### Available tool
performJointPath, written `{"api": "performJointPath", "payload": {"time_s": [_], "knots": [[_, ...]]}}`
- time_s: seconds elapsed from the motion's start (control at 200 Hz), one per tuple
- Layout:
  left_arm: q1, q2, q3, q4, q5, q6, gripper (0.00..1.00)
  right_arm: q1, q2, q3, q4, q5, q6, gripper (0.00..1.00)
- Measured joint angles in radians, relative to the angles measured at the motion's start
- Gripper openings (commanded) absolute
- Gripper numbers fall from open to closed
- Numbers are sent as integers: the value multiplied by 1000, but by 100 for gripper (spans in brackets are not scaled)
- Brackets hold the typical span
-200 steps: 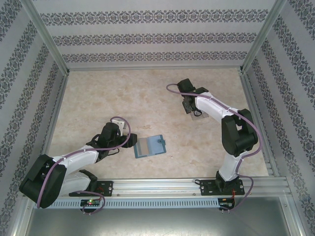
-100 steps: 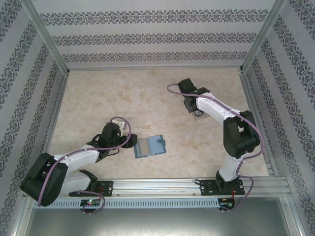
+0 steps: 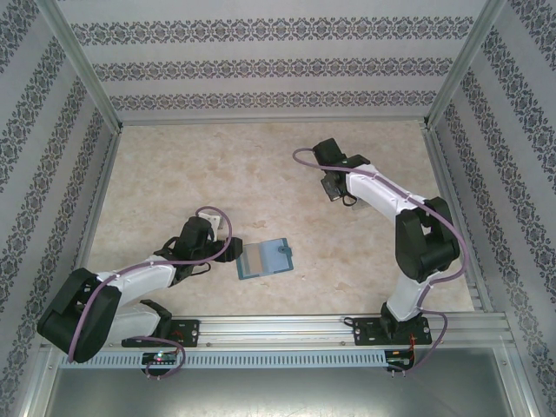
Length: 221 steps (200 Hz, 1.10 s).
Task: Put the credit cards into the card holder
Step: Pick up the credit card from the storage box, then insert the credit card into the card slot.
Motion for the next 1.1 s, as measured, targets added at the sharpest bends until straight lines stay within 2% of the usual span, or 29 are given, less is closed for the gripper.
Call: {"api": "performJointPath", "payload": {"time_s": [0.135, 0.265, 0.385, 0.505, 0.649, 0.764, 0.929, 1.104], "knots": [[0, 0, 0, 0, 4, 0, 77, 3, -66, -3, 0, -62, 7, 0], [0, 3, 0, 0, 26, 0, 77, 8, -201, -55, 11, -182, 36, 0], [0, -2, 0, 1, 47, 0, 77, 34, -372, -169, 61, -383, 85, 0], [0, -26, 0, 3, 55, 1, 76, 82, -468, -311, 166, -658, 168, 0], [0, -34, 0, 6, 59, 8, 75, 144, -416, -479, 341, -973, 317, 0], [0, -34, 0, 5, 51, 10, 75, 172, -329, -531, 407, -1144, 389, 0], [0, -16, 0, 7, 56, 10, 76, 178, -241, -540, 473, -1265, 430, 0], [0, 48, 7, 4, 87, 16, 74, 177, -137, -550, 522, -1301, 477, 0]]}}
